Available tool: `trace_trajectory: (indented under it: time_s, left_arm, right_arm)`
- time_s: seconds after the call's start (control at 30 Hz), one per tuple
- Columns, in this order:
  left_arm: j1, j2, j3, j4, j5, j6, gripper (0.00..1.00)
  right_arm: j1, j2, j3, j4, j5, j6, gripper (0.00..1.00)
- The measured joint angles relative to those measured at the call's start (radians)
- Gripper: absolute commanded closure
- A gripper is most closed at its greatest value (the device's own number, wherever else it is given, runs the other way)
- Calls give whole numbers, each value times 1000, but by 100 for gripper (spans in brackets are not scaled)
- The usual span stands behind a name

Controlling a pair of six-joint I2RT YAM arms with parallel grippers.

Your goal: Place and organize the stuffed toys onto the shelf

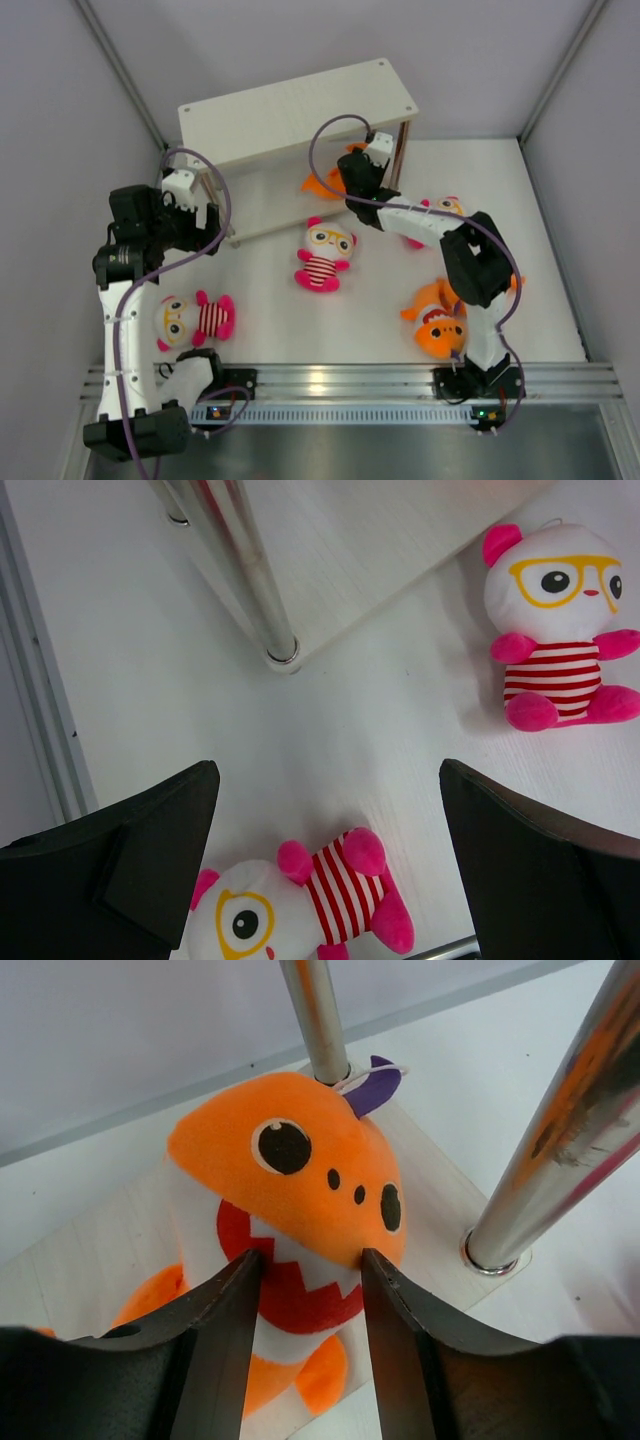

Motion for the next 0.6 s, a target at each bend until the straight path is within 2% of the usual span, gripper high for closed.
trace_trajectory:
  time_s: [0.17,0.3,0.43,0.53,0.6]
  left_arm:
    - [0,0,0,0,-3,3,2]
    - [0,0,0,0,-3,4,2]
    - [0,0,0,0,-3,4,2]
    - [0,0,0,0,-3,4,2]
    - [0,0,0,0,-3,6,2]
  right_arm:
    - [0,-28,-58,59,-18,-41,45]
    - [7,-131,-180,134,-52,-97,37]
    - [27,-261,-262,189,-102,-164,33]
    - [48,-376,-300,160,-177,-197,33]
    - [58,-478,-322,84,-241,-215,32]
